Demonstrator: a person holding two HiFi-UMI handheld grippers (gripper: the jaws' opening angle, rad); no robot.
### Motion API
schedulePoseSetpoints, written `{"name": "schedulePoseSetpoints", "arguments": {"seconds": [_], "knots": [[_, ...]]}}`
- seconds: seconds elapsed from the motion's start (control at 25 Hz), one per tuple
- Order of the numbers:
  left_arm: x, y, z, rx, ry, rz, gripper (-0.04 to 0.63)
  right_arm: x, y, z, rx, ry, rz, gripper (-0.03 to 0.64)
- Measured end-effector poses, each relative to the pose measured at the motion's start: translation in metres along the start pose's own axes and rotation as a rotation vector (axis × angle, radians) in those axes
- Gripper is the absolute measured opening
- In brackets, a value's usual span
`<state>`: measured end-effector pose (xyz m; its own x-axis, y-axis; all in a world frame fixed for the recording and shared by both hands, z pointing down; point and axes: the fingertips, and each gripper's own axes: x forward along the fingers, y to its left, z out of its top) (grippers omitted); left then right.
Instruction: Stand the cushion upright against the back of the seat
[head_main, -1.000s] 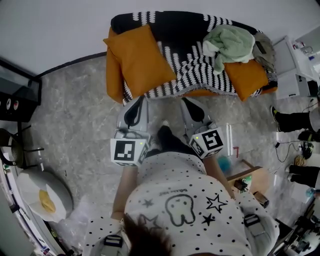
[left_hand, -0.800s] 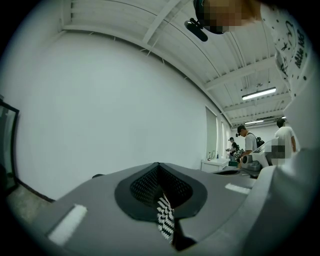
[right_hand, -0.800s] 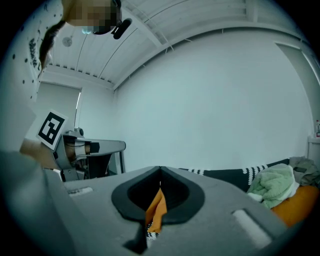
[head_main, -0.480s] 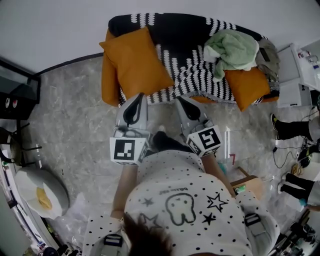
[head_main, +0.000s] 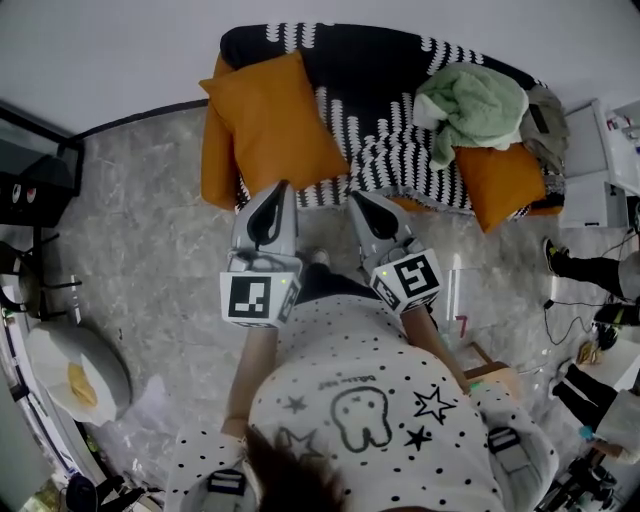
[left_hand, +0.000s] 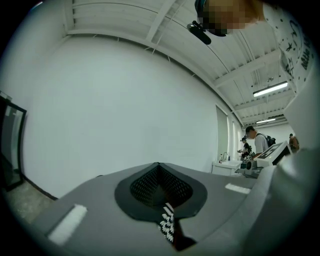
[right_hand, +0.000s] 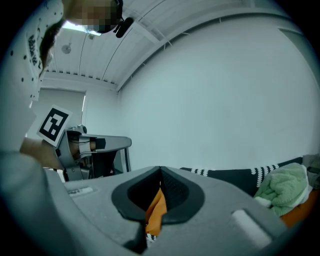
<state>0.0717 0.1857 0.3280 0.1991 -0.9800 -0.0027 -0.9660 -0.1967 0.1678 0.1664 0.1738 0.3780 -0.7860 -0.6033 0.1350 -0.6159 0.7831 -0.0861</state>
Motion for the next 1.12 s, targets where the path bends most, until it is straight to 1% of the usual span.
{"name": "schedulePoseSetpoints", "arguments": {"seconds": [0.16, 0.32, 0.52, 0.8, 1.12], "knots": [[0.005, 0.011, 0.004, 0.003, 0.003, 0.033, -0.009, 0.007, -0.002, 0.007, -0.009, -0.012, 0.009, -0.002], [0.016, 0.018, 0.006, 0.002, -0.002, 0.038, -0.009, 0.015, -0.012, 0.008, -0.003, -0.010, -0.003, -0.002], [0.028, 0.032, 0.006, -0.004, 0.002, 0.022, -0.009, 0.031, -0.018, 0.008, 0.000, -0.001, -0.021, -0.002], [0.053, 0.070, 0.012, -0.016, 0.018, 0.004, -0.009, 0.065, -0.029, 0.016, 0.001, 0.011, -0.069, -0.002], [0.091, 0.106, 0.028, -0.006, 0.007, -0.051, -0.009, 0.116, -0.036, 0.033, -0.008, 0.005, -0.090, -0.002]]}}
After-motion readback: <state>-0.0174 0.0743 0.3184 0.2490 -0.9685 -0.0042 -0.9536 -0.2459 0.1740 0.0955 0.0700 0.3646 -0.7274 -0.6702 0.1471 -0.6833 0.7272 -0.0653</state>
